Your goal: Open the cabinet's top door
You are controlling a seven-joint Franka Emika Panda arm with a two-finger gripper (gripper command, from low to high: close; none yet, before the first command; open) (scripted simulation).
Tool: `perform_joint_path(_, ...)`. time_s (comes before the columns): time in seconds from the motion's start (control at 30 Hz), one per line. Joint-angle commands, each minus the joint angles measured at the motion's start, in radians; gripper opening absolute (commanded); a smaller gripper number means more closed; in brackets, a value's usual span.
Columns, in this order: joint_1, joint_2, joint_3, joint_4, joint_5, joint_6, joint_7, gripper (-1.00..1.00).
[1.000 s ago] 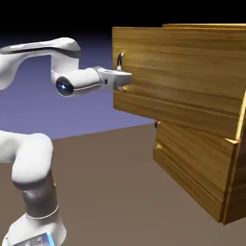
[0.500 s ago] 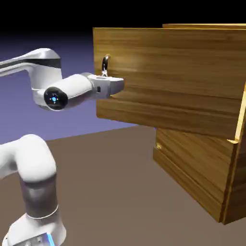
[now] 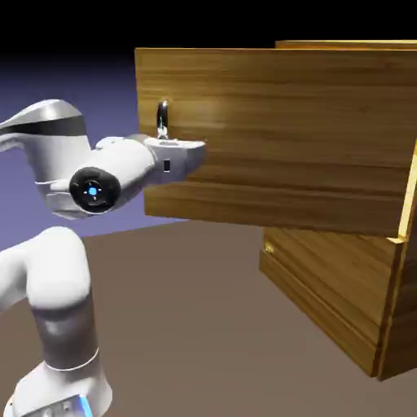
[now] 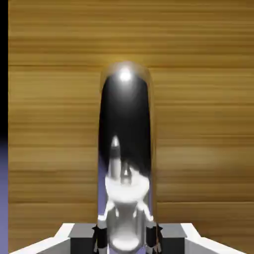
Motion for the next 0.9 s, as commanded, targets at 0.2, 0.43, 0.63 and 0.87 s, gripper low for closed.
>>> perform_joint_path(0.2,0.017,0.075,-0.254,0.129,-0.215,-0.215,-0.014,-1.0)
perform_joint_path(0.43,0.169,0.174,-0.486,0.366,-0.4,-0.457,-0.024,-1.0)
perform_joint_path(0.63,0.341,0.222,-0.616,0.584,-0.491,-0.634,-0.014,-1.0)
perform_joint_path(0.87,0.549,0.245,-0.719,0.837,-0.552,-0.818,0.015,-1.0)
